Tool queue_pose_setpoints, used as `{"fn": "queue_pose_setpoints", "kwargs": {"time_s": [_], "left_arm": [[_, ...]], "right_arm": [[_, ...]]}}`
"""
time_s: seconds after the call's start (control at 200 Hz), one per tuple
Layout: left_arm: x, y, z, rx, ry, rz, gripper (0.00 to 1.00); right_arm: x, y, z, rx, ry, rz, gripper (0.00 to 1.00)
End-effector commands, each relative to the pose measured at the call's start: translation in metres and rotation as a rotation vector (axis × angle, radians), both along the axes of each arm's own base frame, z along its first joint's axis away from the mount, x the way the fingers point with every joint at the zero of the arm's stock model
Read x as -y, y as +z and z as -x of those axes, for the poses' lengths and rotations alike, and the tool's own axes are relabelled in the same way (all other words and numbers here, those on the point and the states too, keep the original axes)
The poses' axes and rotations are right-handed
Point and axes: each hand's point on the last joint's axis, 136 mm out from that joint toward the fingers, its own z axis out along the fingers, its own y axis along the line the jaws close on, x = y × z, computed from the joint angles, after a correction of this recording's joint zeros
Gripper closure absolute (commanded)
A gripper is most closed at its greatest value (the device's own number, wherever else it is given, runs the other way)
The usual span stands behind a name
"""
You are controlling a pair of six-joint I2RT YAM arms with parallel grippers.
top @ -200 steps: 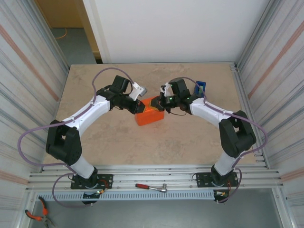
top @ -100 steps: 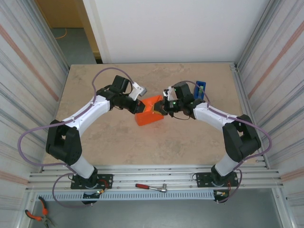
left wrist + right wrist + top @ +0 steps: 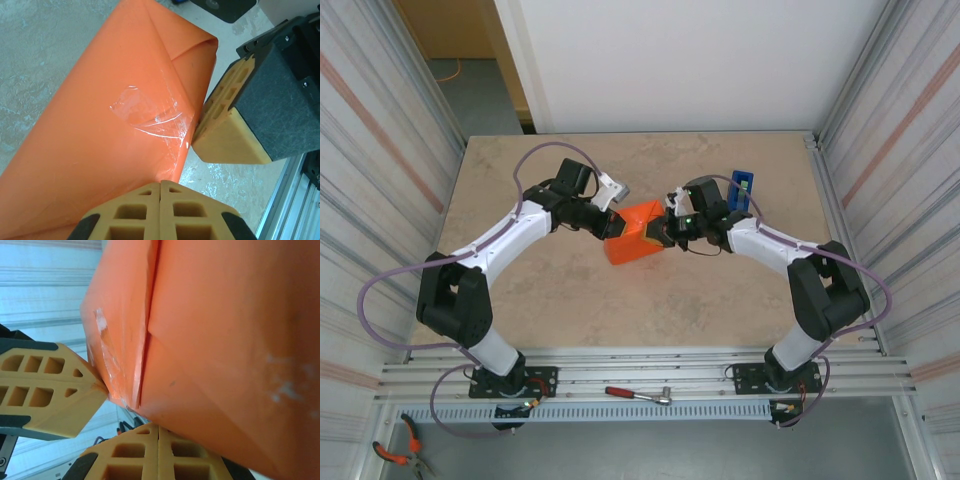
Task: Wrap the gift box in paper
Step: Stick the wrapping paper to the gift box.
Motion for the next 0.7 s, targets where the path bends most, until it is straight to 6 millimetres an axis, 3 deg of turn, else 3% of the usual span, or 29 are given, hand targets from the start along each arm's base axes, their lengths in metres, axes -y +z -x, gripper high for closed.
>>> {"fn": "queue_pose_setpoints", "kwargs": {"time_s": [0.0,0.19,0.376,0.541,0.691], "left_arm": [[-0.011,-0.046,0.012,-0.108,0.002,-0.116,1.0],[-0.01,-0.047,0.013,-0.113,-0.001,-0.114,1.0],[-0.01,-0.047,0.014,-0.113,-0.002,-0.112,1.0],[-0.009,-0.043,0.014,-0.107,-0.007,-0.101,1.0],[-0.005,-0.029,0.013,-0.085,-0.015,-0.069,1.0]], "right_arm": [[-0.007,0.012,-0.017,0.037,-0.004,-0.024,1.0],[-0.012,0.004,-0.029,0.029,-0.013,-0.019,1.0],[-0.009,-0.006,-0.027,0.014,-0.028,-0.012,1.0],[0.007,-0.026,-0.012,-0.026,-0.043,0.028,1.0],[0.028,-0.03,0.002,-0.032,-0.065,0.053,1.0]]}}
